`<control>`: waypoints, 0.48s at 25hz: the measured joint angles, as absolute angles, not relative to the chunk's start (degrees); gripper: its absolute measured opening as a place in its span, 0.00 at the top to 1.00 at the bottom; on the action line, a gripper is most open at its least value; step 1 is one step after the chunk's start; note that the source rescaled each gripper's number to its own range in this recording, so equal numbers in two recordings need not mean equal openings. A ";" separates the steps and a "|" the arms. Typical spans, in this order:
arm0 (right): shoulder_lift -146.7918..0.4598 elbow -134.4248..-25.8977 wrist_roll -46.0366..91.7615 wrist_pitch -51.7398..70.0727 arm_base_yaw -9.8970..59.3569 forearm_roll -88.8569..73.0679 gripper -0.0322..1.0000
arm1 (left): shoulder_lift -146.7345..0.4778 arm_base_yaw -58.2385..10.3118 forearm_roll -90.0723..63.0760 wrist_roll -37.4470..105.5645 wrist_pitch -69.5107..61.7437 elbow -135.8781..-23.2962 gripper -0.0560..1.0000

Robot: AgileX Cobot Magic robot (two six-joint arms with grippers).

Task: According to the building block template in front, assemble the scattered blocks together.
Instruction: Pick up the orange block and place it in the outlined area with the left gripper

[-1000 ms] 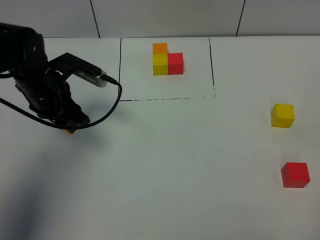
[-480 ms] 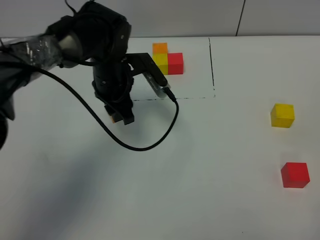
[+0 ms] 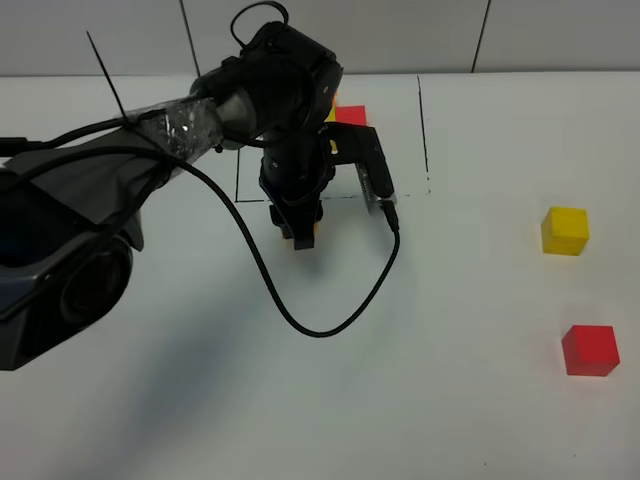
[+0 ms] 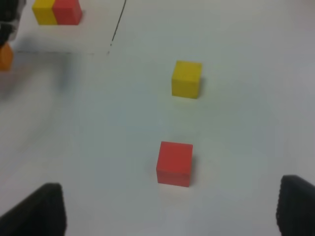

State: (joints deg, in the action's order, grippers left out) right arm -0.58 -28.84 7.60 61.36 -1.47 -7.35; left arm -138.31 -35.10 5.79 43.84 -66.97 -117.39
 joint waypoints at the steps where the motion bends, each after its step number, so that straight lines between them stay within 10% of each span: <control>1: -0.58 -28.84 7.55 61.36 -1.47 -7.35 0.26 | -138.92 -35.17 5.34 45.07 -67.01 -118.50 0.94; 12: -0.58 -28.84 7.17 61.36 -1.47 -7.04 0.26 | -143.32 -35.21 2.77 49.12 -66.31 -122.29 0.94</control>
State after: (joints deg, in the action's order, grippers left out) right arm -0.58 -28.84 7.17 61.36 -1.47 -7.04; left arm -143.32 -35.21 2.77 49.12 -66.31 -122.29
